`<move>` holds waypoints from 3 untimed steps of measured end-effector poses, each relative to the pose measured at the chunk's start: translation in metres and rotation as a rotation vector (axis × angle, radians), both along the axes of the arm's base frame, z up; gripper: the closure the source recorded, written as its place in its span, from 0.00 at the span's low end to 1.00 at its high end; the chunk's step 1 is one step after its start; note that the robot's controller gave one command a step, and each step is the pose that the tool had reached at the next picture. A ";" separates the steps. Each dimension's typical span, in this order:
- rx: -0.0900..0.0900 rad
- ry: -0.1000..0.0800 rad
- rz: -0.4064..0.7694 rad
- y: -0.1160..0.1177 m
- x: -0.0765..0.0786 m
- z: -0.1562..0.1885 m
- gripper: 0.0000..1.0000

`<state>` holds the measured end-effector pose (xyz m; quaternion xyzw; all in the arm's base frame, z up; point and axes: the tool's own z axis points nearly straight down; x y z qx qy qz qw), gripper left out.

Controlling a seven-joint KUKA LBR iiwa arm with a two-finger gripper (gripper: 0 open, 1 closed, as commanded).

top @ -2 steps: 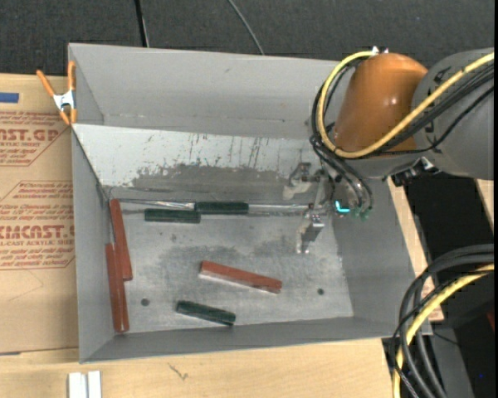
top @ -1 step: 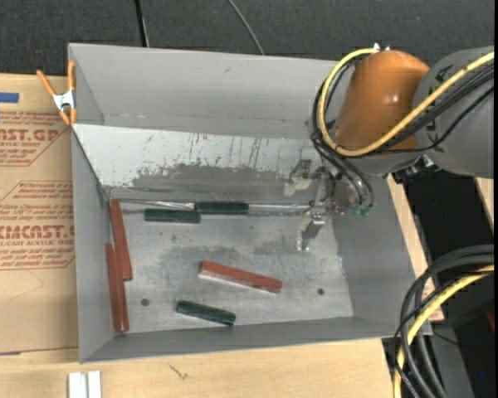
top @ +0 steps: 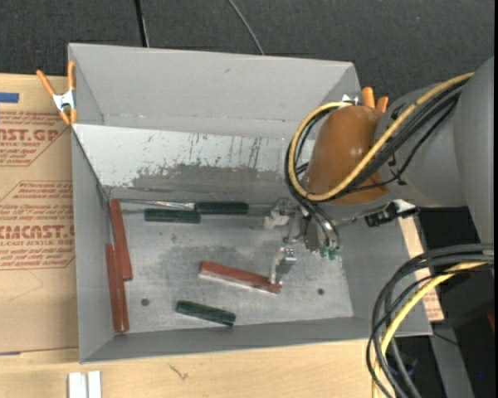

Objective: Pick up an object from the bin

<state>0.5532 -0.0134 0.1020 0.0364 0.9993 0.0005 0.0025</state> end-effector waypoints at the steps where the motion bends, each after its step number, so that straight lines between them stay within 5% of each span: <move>1: -0.006 -0.006 0.081 0.011 -0.011 -0.023 0.00; 2: -0.003 -0.012 -0.042 0.063 0.000 -0.027 0.00; 3: -0.001 0.004 0.075 0.079 -0.023 -0.001 0.00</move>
Offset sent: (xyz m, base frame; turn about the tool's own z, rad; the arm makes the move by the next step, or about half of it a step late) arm -0.0053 0.0635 -0.0320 0.0390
